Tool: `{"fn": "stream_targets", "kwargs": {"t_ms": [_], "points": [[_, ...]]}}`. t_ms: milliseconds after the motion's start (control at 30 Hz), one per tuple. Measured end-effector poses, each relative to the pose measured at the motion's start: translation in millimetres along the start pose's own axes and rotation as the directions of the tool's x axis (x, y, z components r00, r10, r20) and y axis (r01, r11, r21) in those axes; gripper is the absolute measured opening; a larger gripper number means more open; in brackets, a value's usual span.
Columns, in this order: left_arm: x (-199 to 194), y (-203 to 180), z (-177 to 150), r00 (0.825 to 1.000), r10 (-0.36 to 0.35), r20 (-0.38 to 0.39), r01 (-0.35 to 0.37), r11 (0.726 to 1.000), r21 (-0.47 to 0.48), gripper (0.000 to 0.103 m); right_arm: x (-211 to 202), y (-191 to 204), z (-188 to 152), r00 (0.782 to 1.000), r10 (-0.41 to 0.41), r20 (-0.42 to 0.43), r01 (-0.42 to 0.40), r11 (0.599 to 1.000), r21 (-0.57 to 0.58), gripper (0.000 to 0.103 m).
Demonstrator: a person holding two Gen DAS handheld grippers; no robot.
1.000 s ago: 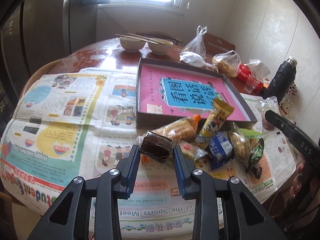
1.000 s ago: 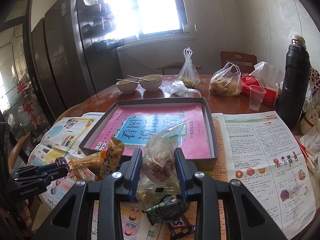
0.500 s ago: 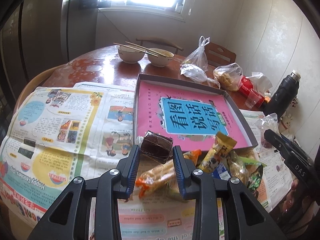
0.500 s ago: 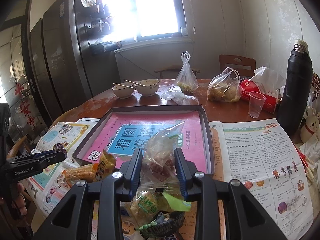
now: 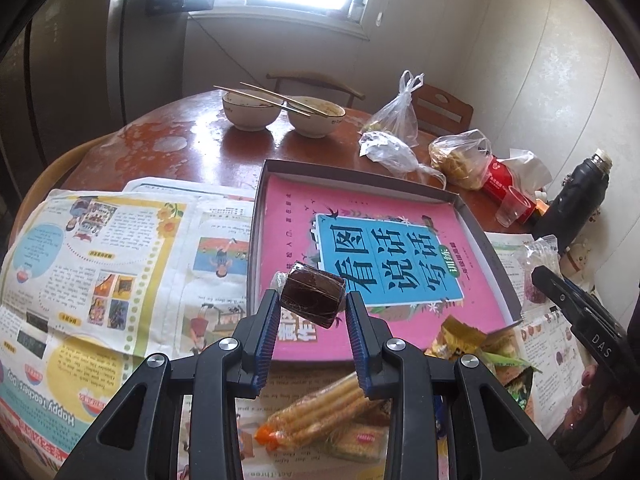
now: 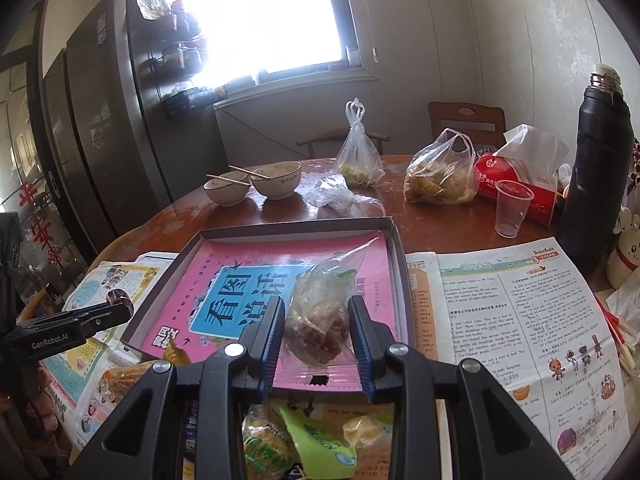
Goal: Organize snacks
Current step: 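Lift both held snacks and carry them over the pink book in the tray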
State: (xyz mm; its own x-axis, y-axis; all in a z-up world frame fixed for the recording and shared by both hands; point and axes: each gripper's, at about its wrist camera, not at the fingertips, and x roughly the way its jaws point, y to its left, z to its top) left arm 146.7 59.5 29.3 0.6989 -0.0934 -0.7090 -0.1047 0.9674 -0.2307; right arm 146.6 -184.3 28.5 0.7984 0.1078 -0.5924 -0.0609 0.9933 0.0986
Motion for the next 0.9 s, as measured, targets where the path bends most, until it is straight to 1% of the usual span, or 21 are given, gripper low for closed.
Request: {"fn": "stream_targets", "kwargs": {"t_ms": [300, 633, 900], "points": [[24, -7, 7, 0.999, -0.008, -0.032, 0.009, 1.0, 0.018, 0.034, 18, -13, 0, 0.999, -0.01, -0.037, 0.011, 1.0, 0.022, 0.033], [49, -11, 4, 0.997, -0.004, -0.076, 0.007, 1.0, 0.03, 0.034, 43, -19, -8, 0.995, -0.015, -0.094, 0.017, 1.0, 0.023, 0.033], [61, -15, 5, 0.996, 0.0, -0.087, 0.004, 0.999, 0.049, 0.034, 53, -24, -14, 0.992, -0.017, -0.121, 0.022, 0.999, 0.036, 0.033]]}}
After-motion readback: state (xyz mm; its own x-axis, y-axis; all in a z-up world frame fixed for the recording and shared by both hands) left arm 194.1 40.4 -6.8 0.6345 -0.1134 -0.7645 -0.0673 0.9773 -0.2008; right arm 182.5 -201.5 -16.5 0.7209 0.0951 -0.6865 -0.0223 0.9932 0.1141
